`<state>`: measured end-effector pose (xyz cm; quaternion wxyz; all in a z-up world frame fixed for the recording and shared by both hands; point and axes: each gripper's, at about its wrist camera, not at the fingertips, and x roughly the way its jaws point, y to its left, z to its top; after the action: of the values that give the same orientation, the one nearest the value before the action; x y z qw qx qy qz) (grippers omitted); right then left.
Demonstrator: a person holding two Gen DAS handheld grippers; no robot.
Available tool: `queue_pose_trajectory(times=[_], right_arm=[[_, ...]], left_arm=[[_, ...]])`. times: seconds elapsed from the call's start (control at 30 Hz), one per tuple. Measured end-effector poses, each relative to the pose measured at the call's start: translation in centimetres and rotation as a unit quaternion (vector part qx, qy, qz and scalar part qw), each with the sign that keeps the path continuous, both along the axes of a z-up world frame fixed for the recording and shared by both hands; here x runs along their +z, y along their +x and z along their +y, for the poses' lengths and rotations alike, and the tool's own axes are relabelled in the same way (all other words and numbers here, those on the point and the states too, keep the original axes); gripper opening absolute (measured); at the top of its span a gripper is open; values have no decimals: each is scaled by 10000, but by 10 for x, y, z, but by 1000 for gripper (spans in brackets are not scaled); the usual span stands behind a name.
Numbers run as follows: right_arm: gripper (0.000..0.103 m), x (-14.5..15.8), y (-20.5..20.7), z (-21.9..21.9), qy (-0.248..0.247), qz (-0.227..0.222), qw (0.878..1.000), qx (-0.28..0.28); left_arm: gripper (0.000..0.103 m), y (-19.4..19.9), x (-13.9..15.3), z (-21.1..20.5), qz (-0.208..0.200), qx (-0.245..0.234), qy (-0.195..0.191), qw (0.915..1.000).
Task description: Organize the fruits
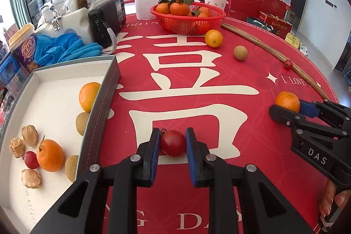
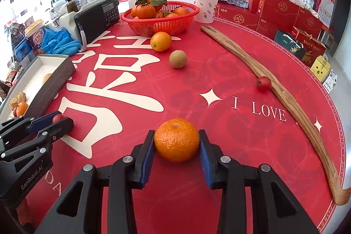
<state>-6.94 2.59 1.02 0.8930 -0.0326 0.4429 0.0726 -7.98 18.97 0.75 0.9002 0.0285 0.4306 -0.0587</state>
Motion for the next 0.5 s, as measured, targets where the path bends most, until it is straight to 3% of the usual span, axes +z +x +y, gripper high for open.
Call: queue_pose_trajectory(times=[0.5], right_arm=[[39,0,-2,0,1,-25,10000,8]], left_arm=[[25,0,0,0,-4,5,-4,10000]])
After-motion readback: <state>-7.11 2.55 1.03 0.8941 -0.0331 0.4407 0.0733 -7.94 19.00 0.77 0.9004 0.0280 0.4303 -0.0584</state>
